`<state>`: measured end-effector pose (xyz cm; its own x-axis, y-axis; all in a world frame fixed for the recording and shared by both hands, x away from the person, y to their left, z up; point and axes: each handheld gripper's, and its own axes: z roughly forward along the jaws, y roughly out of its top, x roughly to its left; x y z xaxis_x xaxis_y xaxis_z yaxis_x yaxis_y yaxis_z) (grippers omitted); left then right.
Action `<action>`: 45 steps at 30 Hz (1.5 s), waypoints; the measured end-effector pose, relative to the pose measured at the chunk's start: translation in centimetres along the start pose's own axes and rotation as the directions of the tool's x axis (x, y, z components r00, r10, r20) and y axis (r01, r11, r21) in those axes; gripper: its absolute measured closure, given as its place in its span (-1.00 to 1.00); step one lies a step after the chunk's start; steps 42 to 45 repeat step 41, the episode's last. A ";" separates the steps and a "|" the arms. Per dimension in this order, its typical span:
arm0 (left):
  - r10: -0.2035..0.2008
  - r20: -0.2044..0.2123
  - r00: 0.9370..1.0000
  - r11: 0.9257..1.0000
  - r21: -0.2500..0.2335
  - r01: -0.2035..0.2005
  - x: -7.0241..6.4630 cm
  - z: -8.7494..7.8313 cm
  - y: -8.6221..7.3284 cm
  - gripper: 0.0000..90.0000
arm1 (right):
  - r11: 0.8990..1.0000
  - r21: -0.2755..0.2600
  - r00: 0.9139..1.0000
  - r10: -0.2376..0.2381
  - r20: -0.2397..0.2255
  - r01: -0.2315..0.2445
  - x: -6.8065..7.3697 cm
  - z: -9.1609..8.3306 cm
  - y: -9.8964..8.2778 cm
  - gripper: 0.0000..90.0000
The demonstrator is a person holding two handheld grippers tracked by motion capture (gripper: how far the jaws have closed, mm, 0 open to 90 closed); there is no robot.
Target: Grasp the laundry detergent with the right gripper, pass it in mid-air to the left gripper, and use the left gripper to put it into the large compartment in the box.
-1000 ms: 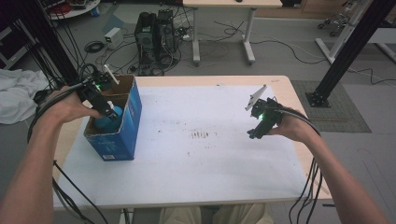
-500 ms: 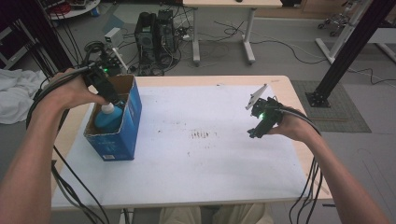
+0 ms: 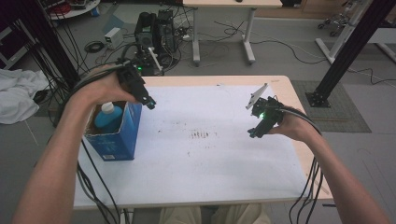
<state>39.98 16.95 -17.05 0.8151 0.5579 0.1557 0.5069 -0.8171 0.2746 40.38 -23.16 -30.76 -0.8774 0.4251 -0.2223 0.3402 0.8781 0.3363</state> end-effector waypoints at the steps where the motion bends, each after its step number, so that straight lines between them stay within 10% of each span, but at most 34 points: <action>1: 0.034 0.016 0.999 0.999 0.006 -0.034 -0.8 0.7 1.3 -0.63 | 1.000 0.000 1.000 -0.002 0.000 0.002 -0.1 0.2 0.0 -0.71; 2: -0.068 -0.029 0.997 0.997 0.038 0.070 1.7 0.3 -2.7 -0.63 | 1.000 0.000 1.000 0.003 0.000 -0.003 0.0 0.1 0.0 -0.71; 3: 0.086 0.034 0.996 0.996 -0.012 -0.086 -2.5 2.4 3.8 -0.63 | 1.000 0.000 1.000 -0.002 -0.003 0.002 0.0 0.3 0.0 -0.71; 6: 0.077 0.033 0.996 0.997 -0.011 -0.077 -2.1 2.1 3.3 -0.63 | 1.000 0.004 1.000 0.001 0.004 -0.001 0.1 -0.2 0.0 -0.71; 7: 0.134 0.067 0.989 0.991 -0.021 -0.133 -4.1 4.6 5.9 -0.63 | 1.000 0.003 1.000 0.001 0.002 -0.001 0.0 -0.1 0.0 -0.71; 10: 0.157 0.085 0.984 0.988 -0.020 -0.155 -4.8 5.7 6.7 -0.63 | 1.000 0.004 1.000 -0.010 0.013 0.010 0.2 -0.6 0.1 -0.71; 11: 0.125 0.061 0.990 0.992 -0.018 -0.125 -3.8 4.1 5.5 -0.63 | 1.000 0.008 1.000 -0.001 0.010 0.000 0.2 -0.5 0.1 -0.71; 12: -0.028 -0.028 0.999 0.999 0.025 0.029 0.8 -0.1 -1.3 -0.63 | 1.000 0.008 1.000 -0.003 0.010 0.003 0.2 -0.5 0.1 -0.71; 13: 0.071 0.032 0.997 0.997 -0.010 -0.071 -1.9 1.9 3.1 -0.63 | 1.000 0.000 1.000 -0.005 -0.002 0.005 0.0 0.3 0.0 -0.71; 14: 0.169 0.097 0.981 0.986 -0.019 -0.168 -5.3 6.5 7.2 -0.63 | 1.000 0.003 1.000 0.002 0.002 -0.002 0.0 -0.1 0.0 -0.71; 17: 0.201 0.142 0.969 0.979 -0.013 -0.201 -7.6 10.3 8.6 -0.63 | 1.000 0.002 1.000 0.004 0.014 -0.004 -0.1 -0.6 0.2 -0.71; 45: 0.187 0.159 0.970 0.982 -0.009 -0.187 -8.5 12.0 8.3 -0.63 | 1.000 -0.001 1.000 -0.004 0.019 0.004 -0.2 -0.7 -0.2 -0.71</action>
